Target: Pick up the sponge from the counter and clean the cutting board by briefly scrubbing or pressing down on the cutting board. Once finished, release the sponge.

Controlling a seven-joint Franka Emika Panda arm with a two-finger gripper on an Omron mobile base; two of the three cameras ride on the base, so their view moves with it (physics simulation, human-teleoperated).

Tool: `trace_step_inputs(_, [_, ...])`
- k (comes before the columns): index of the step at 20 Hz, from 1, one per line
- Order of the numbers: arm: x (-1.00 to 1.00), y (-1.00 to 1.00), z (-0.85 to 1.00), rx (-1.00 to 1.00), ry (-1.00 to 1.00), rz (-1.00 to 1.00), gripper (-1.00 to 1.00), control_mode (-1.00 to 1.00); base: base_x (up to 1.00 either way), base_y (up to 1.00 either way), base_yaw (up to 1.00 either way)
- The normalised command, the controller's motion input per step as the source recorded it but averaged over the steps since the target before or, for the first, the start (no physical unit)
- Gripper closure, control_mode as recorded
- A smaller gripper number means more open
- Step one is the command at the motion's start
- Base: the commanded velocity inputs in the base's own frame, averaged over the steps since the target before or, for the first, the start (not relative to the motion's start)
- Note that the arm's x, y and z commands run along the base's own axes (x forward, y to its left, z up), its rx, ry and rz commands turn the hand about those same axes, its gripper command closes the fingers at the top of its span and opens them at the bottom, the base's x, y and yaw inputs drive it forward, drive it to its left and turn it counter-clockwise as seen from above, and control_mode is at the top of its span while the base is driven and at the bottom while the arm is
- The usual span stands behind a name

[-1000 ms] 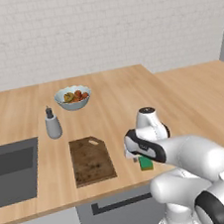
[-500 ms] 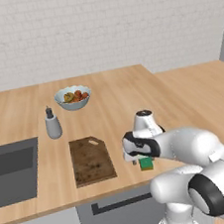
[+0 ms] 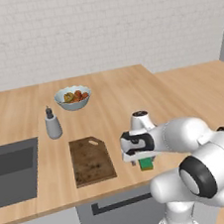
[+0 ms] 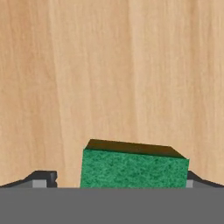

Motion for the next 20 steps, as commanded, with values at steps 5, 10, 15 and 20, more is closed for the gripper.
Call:
trace_step_inputs(5, [-0.12, 0.10, -0.34, 0.02, 0.00, 0.01, 1.00, -1.00, 0.00, 0.00, 0.00])
trace_step_inputs(10, [-0.22, 0.06, -0.23, 0.06, 0.00, -0.01, 1.00, -1.00, 0.00, 0.00, 0.00])
trace_step_inputs(15, [0.01, 0.38, 0.08, 0.00, -0.02, 0.01, 1.00, -1.00, 0.00, 0.00, 0.00])
trace_step_inputs(20, [0.35, 0.62, 0.81, 0.09, -0.01, 0.07, 1.00, -1.00, 0.00, 0.00, 0.00])
